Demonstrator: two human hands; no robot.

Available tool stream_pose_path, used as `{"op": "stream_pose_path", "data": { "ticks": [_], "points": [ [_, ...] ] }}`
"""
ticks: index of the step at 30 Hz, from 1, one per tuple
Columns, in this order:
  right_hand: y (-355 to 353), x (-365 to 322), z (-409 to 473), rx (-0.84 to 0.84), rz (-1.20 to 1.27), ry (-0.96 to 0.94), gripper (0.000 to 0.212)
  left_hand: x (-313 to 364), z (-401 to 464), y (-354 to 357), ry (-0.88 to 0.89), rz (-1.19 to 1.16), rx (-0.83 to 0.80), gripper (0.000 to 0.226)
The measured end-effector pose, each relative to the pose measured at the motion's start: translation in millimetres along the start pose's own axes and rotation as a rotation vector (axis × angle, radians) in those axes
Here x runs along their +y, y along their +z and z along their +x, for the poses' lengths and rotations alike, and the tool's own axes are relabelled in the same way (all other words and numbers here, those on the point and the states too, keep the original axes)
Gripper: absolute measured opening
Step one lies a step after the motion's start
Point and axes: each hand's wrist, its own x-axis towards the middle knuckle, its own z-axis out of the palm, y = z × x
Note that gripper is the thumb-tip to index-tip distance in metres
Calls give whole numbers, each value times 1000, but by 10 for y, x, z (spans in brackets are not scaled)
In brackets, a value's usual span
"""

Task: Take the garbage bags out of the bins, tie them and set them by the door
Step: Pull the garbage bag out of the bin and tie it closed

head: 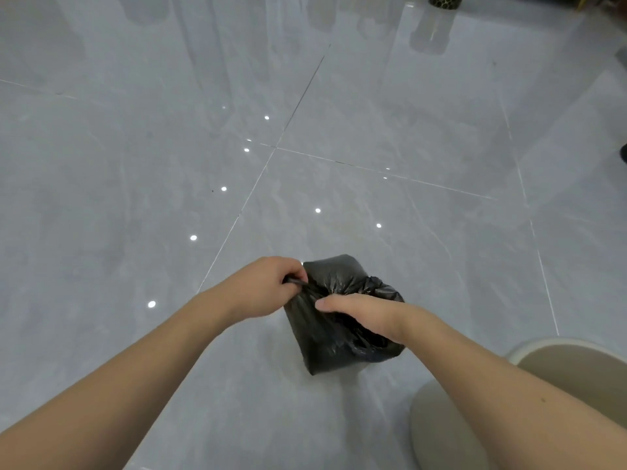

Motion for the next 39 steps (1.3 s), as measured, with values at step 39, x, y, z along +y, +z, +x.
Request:
{"op": "stream_pose_path", "data": {
  "ticks": [39],
  "points": [
    [-130, 200, -263, 753, -1157, -268, 11, 372, 320, 608, -173, -555, 258, 16]
  ]
}}
